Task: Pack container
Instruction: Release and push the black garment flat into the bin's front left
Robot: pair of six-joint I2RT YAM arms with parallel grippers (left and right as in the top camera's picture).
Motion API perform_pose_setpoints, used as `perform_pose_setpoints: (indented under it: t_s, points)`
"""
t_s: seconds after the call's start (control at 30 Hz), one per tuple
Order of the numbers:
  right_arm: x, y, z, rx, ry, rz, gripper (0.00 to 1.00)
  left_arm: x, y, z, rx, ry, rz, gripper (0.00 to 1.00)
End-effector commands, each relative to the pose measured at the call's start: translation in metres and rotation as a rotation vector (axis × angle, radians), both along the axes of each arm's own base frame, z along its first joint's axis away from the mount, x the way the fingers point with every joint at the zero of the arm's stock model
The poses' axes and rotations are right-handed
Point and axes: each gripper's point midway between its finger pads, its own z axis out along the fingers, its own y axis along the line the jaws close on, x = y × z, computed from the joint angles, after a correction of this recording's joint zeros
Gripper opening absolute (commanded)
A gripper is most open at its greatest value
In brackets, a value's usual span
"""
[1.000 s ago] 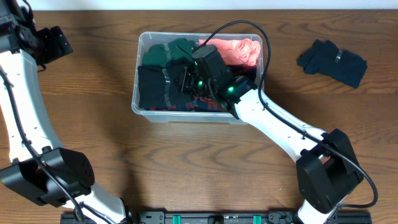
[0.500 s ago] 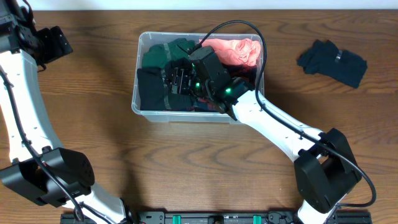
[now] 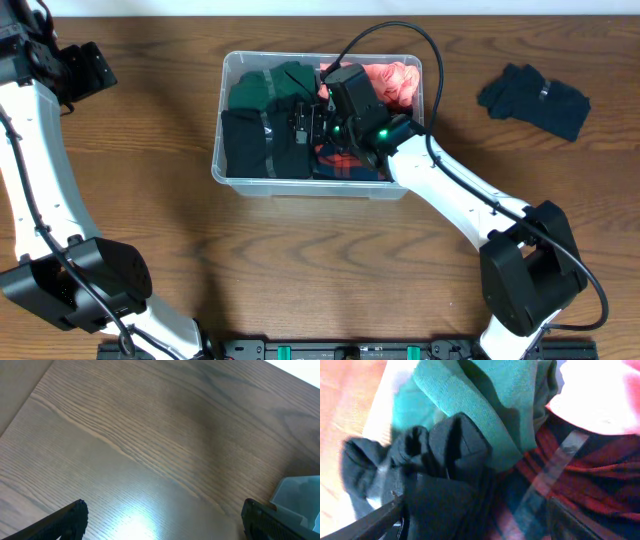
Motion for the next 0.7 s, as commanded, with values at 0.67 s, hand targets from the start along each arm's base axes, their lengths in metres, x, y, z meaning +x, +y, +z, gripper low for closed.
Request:
perform_pose_setpoints:
  t_s: [0.67]
  points:
    - [-0.003, 0.022, 0.081, -0.413, -0.346, 0.237, 0.84, 0.001, 0.001, -0.002, -0.004, 0.001, 0.009, 0.98]
